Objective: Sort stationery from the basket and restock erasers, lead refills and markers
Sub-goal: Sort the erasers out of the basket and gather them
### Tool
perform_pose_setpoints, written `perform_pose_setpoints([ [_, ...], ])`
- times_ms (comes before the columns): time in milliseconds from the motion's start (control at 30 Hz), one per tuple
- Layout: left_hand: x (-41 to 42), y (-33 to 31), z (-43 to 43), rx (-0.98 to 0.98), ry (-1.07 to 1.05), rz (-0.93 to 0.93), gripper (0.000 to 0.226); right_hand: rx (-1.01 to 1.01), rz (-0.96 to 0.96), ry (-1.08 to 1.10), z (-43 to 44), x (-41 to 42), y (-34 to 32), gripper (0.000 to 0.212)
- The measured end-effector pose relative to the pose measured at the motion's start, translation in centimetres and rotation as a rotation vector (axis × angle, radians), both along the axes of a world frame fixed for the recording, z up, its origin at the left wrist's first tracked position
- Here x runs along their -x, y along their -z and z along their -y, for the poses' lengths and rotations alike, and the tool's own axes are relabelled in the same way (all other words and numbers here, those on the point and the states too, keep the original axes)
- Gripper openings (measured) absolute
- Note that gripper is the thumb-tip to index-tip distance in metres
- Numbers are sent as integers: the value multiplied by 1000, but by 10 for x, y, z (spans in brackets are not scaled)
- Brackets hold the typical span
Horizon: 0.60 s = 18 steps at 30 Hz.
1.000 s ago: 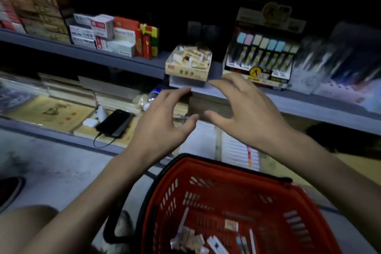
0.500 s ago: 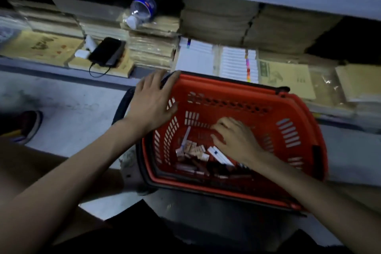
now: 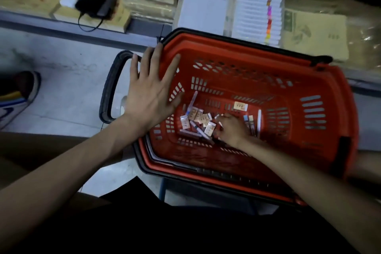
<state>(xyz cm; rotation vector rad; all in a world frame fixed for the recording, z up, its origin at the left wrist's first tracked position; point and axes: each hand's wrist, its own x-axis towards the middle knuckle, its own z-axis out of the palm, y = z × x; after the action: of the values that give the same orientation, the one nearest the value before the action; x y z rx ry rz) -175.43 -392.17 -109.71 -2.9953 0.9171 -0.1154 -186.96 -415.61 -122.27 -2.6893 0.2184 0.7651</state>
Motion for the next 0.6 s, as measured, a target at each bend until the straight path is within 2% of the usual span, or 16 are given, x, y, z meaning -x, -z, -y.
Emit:
perform_pose_setpoints([
  [233,14,-3,-7,13,-9,9,81,13,5,-55,-30,-53,40,56],
  [400,12,-3,-6,33,-11,2,79,123,-35,46,-44,-60,57,37],
  [533,10,-3,-6,41,-13,0,78,187,33,-23,-36,-58,63,48],
  [600,8,-2,-5,39,-11,3,78,189,29,-54,-29,-59,60,42],
])
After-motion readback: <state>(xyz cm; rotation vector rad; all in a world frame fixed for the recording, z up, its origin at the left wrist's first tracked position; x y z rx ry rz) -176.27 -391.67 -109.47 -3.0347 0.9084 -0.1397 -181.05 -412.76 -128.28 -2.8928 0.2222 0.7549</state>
